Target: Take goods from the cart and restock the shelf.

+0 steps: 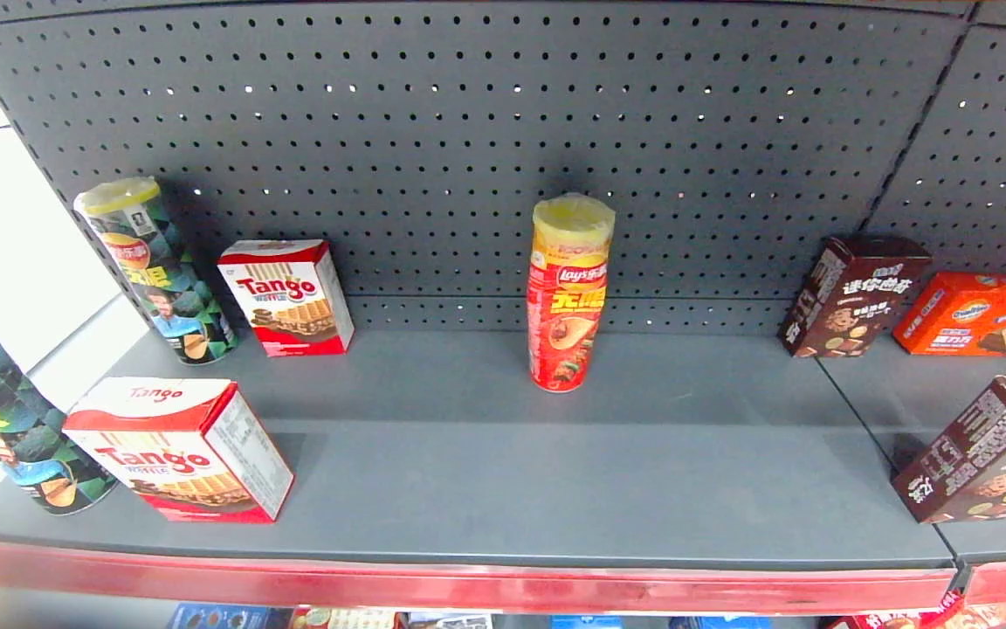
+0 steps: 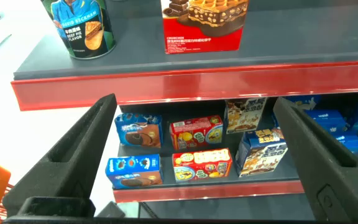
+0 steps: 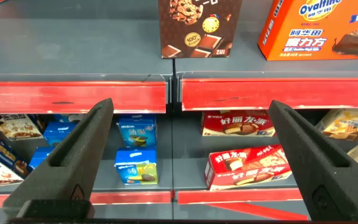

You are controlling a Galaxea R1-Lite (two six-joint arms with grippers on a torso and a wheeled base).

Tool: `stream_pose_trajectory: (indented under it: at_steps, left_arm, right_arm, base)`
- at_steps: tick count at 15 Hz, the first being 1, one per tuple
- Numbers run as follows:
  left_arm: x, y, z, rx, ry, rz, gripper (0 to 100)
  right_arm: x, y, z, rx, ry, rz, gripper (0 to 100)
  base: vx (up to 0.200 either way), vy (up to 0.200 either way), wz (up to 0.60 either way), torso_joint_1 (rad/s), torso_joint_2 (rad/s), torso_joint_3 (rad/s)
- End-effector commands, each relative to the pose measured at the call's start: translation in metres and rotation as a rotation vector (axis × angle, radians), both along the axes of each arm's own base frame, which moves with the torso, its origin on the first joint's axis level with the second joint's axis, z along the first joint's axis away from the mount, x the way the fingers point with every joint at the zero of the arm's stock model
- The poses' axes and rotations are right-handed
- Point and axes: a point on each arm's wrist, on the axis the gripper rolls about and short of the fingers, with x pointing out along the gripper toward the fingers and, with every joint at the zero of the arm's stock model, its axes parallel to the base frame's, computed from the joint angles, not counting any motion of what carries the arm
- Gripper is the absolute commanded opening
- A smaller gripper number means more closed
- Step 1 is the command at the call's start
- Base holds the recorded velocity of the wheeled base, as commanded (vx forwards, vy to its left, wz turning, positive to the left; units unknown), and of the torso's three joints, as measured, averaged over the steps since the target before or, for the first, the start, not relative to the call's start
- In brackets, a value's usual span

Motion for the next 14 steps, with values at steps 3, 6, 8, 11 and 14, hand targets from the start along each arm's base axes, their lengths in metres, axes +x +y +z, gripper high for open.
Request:
stream_pose_trajectory:
  at_steps: [3, 6, 8, 11, 14]
  left_arm:
    - [0.0001, 0.0, 0.0, 0.0, 0.001, 0.0, 100]
    - [0.0001, 0.0, 0.0, 0.0, 0.001, 0.0, 100]
    - [0.0001, 0.0, 0.0, -0.005, 0.002, 0.0, 100]
    - [0.0001, -0.0001, -0.0001, -0.008, 0.003, 0.0, 100]
    - [0.0001, -0.0001, -0.0001, -0.008, 0.003, 0.0, 100]
  right_arm:
    - [0.0, 0.0, 0.0, -0.003, 0.0, 0.0, 100]
    - [0.0, 0.0, 0.0, -0.002, 0.0, 0.0, 100]
    - [0.0, 0.0, 0.0, -0.002, 0.0, 0.0, 100]
    - [0.0, 0.0, 0.0, 0.001, 0.0, 0.0, 100]
    - [0.0, 0.0, 0.0, -0.005, 0.0, 0.0, 100]
  base:
    - [0.0, 0.0, 0.0, 0.0, 0.0, 0.0]
    - [0.0, 0.0, 0.0, 0.0, 0.0, 0.0]
    - [0.0, 0.0, 0.0, 0.0, 0.0, 0.0]
    - [0.0, 0.0, 0.0, 0.0, 0.0, 0.0]
    - [0.0, 0.0, 0.6, -0.001, 0.01, 0.002]
